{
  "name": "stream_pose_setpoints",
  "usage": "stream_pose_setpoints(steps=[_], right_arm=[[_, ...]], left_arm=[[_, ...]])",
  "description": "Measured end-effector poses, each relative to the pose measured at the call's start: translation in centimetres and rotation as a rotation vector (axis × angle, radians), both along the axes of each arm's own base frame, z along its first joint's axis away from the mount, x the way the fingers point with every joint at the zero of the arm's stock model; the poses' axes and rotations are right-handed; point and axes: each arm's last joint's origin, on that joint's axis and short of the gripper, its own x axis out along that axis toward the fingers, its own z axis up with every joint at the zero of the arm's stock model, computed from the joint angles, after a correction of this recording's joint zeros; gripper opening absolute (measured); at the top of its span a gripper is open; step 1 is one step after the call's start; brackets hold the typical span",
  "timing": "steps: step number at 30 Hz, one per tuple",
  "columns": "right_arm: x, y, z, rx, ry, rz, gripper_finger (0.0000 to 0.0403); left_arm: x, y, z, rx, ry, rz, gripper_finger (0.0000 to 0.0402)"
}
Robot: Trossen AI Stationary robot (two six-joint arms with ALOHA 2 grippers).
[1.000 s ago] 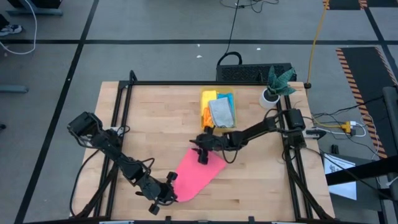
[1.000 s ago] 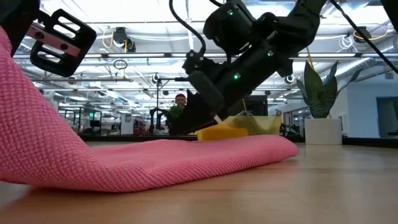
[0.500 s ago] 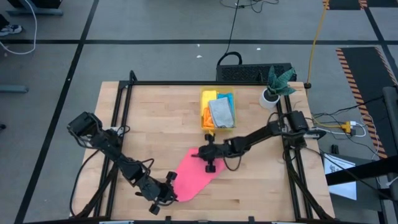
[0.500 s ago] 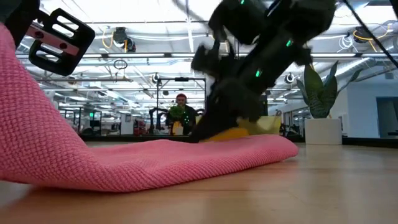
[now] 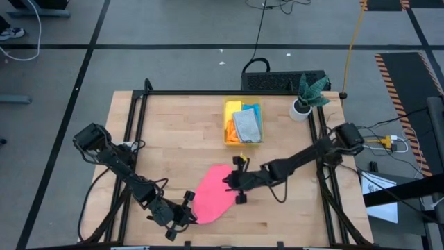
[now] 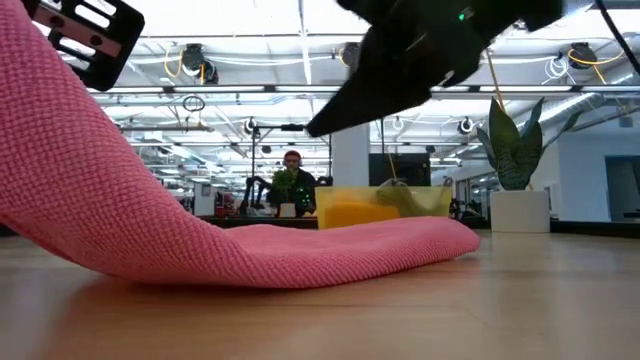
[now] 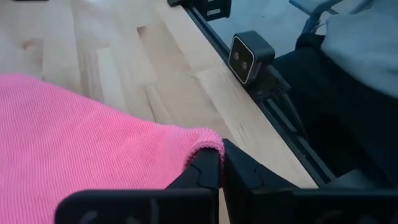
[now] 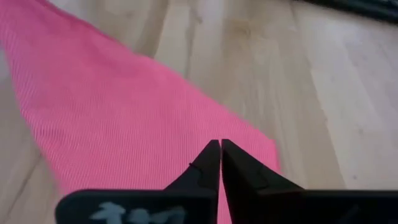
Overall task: Fold microfiber towels
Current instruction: Fold the pink microfiber towel
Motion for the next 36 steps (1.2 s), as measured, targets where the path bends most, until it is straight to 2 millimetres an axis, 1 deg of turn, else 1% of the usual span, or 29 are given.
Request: stream_pose_setpoints(steps=[2,4,9,12,14,17,20,22,24,26,28,29,30,33,36], right_arm=[[0.8,-0.8,-0.4,-0.006,-0.018,0.035,0.0016],[1.9,-2.2,-1.1,0.016,-0.037,0.052,0.0035],[3.9,-6.7,-3.5,0.05,-0.049,-0.02,0.0104],[4.6,-8.6,-5.4,0.126,-0.027,-0.01,0.0142],[4.8,-9.2,-6.3,0.186,-0.011,0.026,0.016],[4.8,-9.5,-7.3,0.206,0.015,0.029,0.0169],[4.8,-9.4,-8.3,0.198,0.039,0.033,0.0159],[4.7,-9.2,-8.3,0.183,0.053,0.043,0.0138],[4.7,-8.8,-8.3,0.163,0.057,0.054,0.0105],[4.5,-8.3,-8.0,0.124,0.059,0.046,0.0064],[4.3,-7.7,-7.4,0.062,0.05,0.026,0.0022],[4.2,-7.4,-6.9,0.023,0.039,0.01,0.0012],[4.1,-7.0,-6.1,-0.016,0.017,-0.009,0.0009],[3.4,-5.8,-3.3,-0.136,-0.036,-0.083,0.002],[2.1,-4.4,-0.3,-0.221,-0.073,-0.121,0.0022]], left_arm=[[0.0,0.0,0.0,-0.013,0.008,0.01,0.0004],[0.0,0.0,0.0,-0.026,0.015,0.019,0.0008],[0.0,0.0,0.0,-0.039,0.02,0.028,0.0019],[0.0,0.0,0.0,-0.044,0.027,0.033,0.0012],[-0.1,0.0,-0.1,-0.041,0.035,0.035,0.0005],[-0.1,0.1,-0.1,-0.037,0.04,0.036,0.0008],[-0.1,0.1,-0.1,-0.038,0.039,0.037,0.0019],[-0.1,0.1,-0.1,-0.038,0.039,0.037,0.002],[-0.1,0.1,-0.1,-0.039,0.04,0.038,0.0014],[-0.1,0.1,-0.1,-0.039,0.04,0.038,0.0006],[-0.1,0.1,-0.1,-0.039,0.04,0.038,0.0005],[-0.1,0.1,-0.1,-0.039,0.04,0.038,0.0007],[-0.1,0.1,-0.1,-0.039,0.038,0.04,0.001],[0.0,0.2,-0.1,-0.015,0.013,0.079,0.0014],[0.0,0.4,0.4,0.027,-0.026,0.09,0.0005]])
